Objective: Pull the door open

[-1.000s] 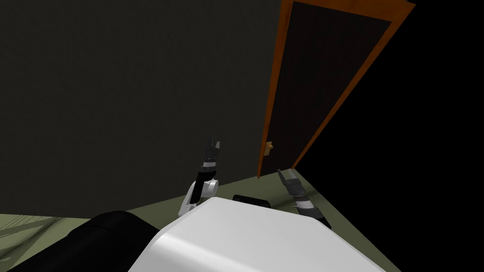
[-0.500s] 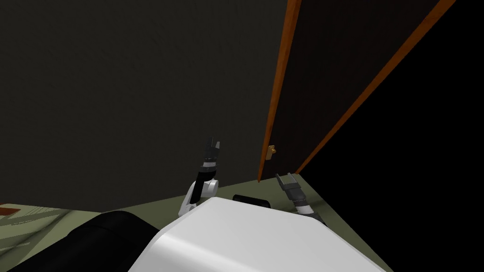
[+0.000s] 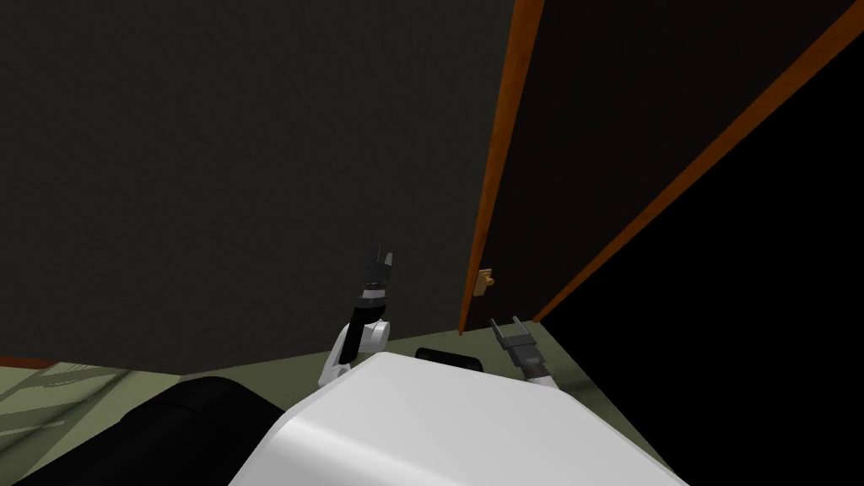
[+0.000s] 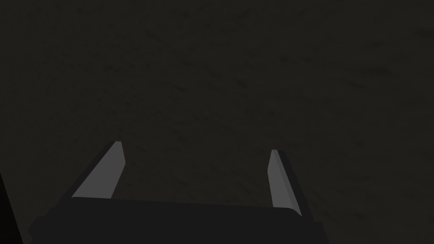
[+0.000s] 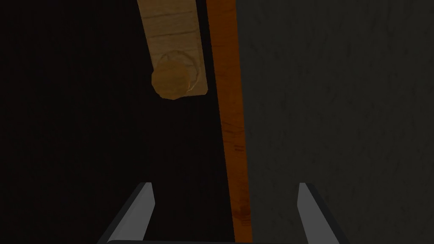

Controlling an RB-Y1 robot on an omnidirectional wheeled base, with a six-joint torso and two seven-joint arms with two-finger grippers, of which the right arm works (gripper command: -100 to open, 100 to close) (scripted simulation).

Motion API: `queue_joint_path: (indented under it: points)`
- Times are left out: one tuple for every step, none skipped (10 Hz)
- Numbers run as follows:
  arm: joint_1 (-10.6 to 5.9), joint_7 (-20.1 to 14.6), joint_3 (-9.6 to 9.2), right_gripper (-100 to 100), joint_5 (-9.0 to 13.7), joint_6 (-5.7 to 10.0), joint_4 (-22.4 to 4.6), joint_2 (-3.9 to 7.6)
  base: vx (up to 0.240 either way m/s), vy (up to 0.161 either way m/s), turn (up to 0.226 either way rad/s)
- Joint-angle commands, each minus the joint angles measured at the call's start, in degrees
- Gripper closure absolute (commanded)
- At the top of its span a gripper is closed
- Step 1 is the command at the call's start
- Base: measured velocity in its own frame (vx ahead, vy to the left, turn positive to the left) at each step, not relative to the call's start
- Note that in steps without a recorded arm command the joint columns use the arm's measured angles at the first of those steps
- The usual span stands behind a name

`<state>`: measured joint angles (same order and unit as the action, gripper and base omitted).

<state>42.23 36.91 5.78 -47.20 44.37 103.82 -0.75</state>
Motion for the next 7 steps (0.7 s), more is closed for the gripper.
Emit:
queue_joint_path:
  points:
    - [0.60, 1.8, 0.37, -100, -1.6, 0.43, -0.8, -0.79, 0.176, -0.152, 0.067]
    - [0.77, 2.4, 0.51, -100, -2.2, 0.59, -1.1, -1.13, 0.148, -0.124, 0.059]
    - [0.97, 3.2, 0.68, -100, -2.9, 0.79, -1.5, -1.57, 0.153, -0.168, 0.021]
    - [1.14, 3.8, 0.82, -100, -3.5, 0.95, -1.9, -1.98, 0.144, -0.187, 0.027]
    - [0.99, 3.3, 0.75, -100, -3.0, 0.85, -1.7, -1.72, 0.059, -0.080, 0.017]
    - [-0.80, 2.9, 2.38, -100, -2.0, 0.24, -3.4, 0.33, -0.064, 0.074, 0.164]
    - [-1.53, 2.6, 3.02, -100, -1.6, -0.02, -4.0, 1.05, -0.114, 0.137, 0.153]
